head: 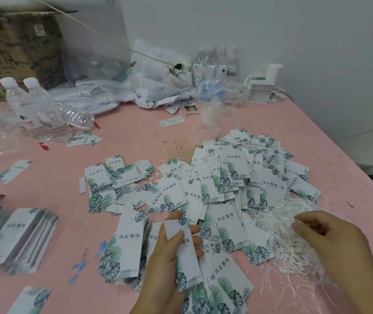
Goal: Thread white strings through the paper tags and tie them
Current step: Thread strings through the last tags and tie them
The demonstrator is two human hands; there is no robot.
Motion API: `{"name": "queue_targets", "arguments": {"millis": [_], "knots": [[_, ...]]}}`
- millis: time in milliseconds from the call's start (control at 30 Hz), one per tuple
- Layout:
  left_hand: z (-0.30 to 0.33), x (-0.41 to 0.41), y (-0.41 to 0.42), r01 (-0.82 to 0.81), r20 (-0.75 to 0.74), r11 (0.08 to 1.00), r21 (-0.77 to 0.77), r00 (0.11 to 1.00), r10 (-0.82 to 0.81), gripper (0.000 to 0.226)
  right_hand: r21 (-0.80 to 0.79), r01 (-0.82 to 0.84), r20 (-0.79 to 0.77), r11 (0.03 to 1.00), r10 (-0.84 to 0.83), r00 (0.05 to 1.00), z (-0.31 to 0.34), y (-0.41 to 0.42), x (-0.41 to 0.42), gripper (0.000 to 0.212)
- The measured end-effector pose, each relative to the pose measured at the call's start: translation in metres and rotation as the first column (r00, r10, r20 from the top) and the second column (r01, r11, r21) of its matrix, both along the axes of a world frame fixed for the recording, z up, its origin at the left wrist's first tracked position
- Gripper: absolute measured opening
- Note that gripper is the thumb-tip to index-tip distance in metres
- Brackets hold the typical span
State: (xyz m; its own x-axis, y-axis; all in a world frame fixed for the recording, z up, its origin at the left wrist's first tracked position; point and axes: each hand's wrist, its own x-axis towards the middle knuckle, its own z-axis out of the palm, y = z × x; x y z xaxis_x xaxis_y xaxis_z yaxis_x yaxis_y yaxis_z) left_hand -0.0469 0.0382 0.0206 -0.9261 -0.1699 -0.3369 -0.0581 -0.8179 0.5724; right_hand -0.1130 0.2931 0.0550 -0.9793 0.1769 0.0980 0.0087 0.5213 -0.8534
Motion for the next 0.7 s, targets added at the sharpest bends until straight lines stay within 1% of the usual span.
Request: {"name": "queue_targets", "arguments": {"millis": [100, 233, 367, 567, 700], "knots": [[0.000, 0.000, 0.000, 0.003, -0.002, 1.000, 0.009, 1.000, -0.003, 0.041, -0.116, -0.040, -0.025, 0.992, 0.037, 0.999, 0.003, 0.002, -0.004, 0.020], [0.000, 0.000, 0.000, 0.004, -0.011, 1.000, 0.024, 1.000, -0.004, 0.038, -0.189, -0.064, 0.006, 0.980, 0.067, 0.998, 0.003, 0.003, -0.009, 0.016], [-0.001, 0.001, -0.001, 0.018, -0.028, 1.000, 0.024, 0.999, -0.017, 0.029, -0.133, -0.060, -0.071, 0.989, 0.051, 0.996, 0.005, 0.001, -0.008, 0.019], [-0.002, 0.001, -0.002, 0.036, -0.042, 0.998, 0.047, 0.999, -0.034, 0.032, -0.266, -0.075, -0.116, 0.961, 0.046, 0.992, 0.015, -0.005, -0.004, 0.024], [-0.003, 0.001, -0.002, 0.049, -0.052, 0.997, 0.058, 0.998, -0.046, 0.031, -0.163, -0.095, -0.177, 0.982, 0.065, 0.982, 0.030, -0.005, -0.003, 0.033]]}}
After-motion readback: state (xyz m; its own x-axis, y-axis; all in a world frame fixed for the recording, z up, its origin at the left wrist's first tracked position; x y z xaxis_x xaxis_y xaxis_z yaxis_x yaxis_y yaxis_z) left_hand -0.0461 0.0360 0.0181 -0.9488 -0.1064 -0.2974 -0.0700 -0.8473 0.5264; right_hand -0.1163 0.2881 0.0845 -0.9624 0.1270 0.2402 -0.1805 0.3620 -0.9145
